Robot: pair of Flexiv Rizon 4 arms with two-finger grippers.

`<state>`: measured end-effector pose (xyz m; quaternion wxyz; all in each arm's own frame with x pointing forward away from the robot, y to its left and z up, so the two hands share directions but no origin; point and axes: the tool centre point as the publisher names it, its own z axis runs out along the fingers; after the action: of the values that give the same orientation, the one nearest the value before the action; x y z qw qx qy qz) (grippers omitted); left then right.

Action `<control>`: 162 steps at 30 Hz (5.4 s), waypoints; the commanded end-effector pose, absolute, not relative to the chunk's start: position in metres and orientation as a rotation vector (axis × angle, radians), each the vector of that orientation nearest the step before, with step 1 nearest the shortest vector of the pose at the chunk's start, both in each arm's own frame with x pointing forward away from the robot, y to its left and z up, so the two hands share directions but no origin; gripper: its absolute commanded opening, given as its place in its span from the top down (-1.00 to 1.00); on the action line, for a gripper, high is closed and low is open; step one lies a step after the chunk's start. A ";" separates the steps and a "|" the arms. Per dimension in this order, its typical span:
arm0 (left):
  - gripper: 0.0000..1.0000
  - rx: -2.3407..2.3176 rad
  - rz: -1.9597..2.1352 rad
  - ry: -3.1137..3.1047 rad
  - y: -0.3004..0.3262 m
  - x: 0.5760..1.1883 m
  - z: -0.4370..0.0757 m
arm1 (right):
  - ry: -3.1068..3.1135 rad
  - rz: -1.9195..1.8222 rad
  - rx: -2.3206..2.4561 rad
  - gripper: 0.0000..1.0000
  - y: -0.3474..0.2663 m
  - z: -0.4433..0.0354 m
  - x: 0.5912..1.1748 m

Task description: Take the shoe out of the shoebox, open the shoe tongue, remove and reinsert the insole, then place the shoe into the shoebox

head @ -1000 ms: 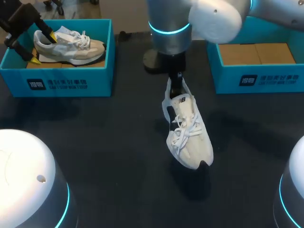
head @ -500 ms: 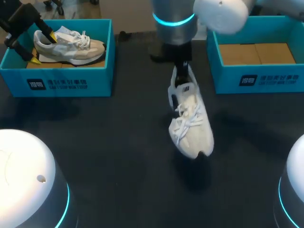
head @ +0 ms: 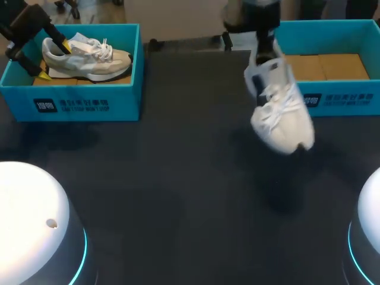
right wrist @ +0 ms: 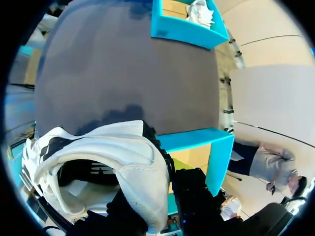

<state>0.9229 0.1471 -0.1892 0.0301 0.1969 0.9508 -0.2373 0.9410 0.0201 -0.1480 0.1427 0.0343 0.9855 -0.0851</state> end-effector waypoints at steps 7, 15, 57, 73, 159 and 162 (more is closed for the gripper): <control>-1.00 0.610 -0.729 2.933 0.147 0.923 -0.189 | 2.866 -0.190 0.089 1.00 0.005 -0.146 0.948; -1.00 0.610 -0.729 2.933 0.147 0.923 -0.189 | 2.873 -0.246 0.113 1.00 -0.020 -0.143 0.972; -1.00 0.610 -0.729 2.933 0.147 0.923 -0.189 | 2.830 -0.252 0.389 1.00 -0.219 -0.124 1.191; -1.00 0.610 -0.729 2.933 0.147 0.923 -0.189 | 2.552 -0.296 1.165 1.00 -0.279 -0.143 1.179; -1.00 0.610 -0.729 2.933 0.147 0.923 -0.189 | 1.679 -0.329 2.242 1.00 -0.329 -0.203 1.078; -1.00 0.610 -0.729 2.933 0.147 0.923 -0.189 | 1.677 -0.328 2.258 1.00 -0.332 -0.208 1.074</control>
<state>0.9229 0.1468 -0.1893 0.0301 0.1971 0.9507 -0.2374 1.0760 -0.3286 -0.2052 0.1583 0.7864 0.5853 -0.1184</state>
